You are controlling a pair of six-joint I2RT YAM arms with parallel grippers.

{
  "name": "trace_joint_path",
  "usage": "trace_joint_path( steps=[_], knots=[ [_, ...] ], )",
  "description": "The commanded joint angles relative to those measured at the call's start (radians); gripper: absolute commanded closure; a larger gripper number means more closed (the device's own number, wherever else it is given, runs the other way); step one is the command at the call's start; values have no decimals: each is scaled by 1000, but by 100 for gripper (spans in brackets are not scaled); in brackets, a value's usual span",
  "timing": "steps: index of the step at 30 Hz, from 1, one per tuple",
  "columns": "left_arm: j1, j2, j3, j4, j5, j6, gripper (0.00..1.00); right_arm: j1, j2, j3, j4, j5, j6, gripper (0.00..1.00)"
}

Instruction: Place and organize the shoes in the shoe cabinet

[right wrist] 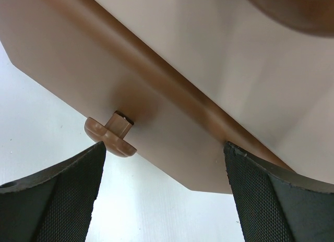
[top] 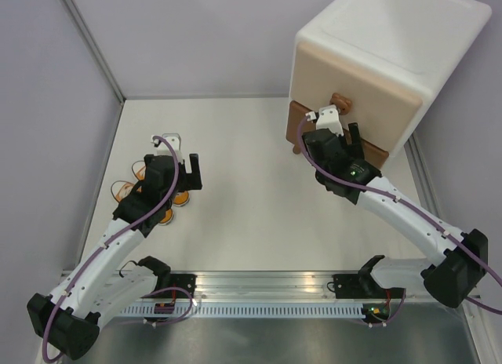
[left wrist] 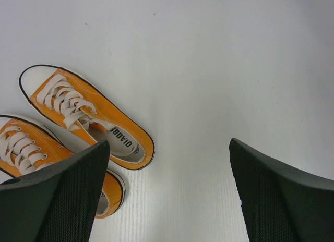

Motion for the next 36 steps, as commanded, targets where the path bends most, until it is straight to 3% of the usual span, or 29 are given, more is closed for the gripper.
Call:
trace_joint_path(
  steps=[1, 9, 15, 22, 29, 36],
  knots=[
    [3, -12, -4, 34, -22, 32, 3, -24, -60, -21, 29, -4, -1, 2],
    [1, -12, -4, 32, -21, 32, 3, -24, -169, 3, -14, -279, 8, 2],
    [3, -11, -4, 34, -19, 32, 3, -25, -193, 124, -101, -379, 48, 2],
    [3, -15, -2, 32, -15, 30, 3, -25, -121, 344, -261, -385, 91, 2],
    [1, -18, -4, 31, -13, 31, 3, -35, -45, 491, -287, -313, 35, 2],
    [1, -18, -4, 31, -4, 30, 4, -84, -15, 546, -244, -362, -5, 2]
  ],
)
